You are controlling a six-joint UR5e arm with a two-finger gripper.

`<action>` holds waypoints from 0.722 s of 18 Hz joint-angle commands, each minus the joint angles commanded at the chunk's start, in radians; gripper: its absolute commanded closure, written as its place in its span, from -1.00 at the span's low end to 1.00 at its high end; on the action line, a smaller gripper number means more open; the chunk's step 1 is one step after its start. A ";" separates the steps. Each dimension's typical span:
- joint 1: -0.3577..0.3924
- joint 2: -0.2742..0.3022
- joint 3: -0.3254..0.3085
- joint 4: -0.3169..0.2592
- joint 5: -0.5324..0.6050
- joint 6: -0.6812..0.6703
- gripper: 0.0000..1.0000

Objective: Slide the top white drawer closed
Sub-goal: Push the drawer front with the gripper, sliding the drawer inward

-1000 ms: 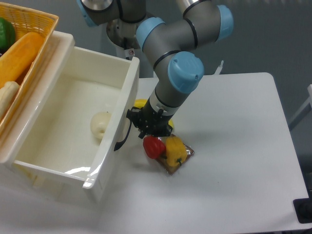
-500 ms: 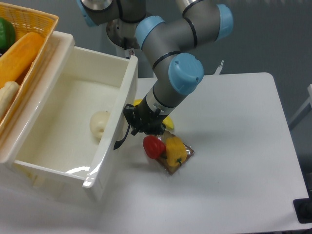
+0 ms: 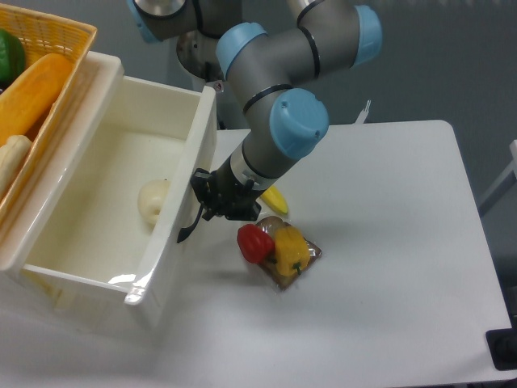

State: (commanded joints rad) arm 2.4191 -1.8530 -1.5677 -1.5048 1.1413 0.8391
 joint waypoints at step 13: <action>-0.071 0.002 -0.005 -0.006 -0.018 -0.052 0.95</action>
State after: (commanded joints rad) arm 2.3485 -1.8515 -1.5723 -1.5110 1.1229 0.7869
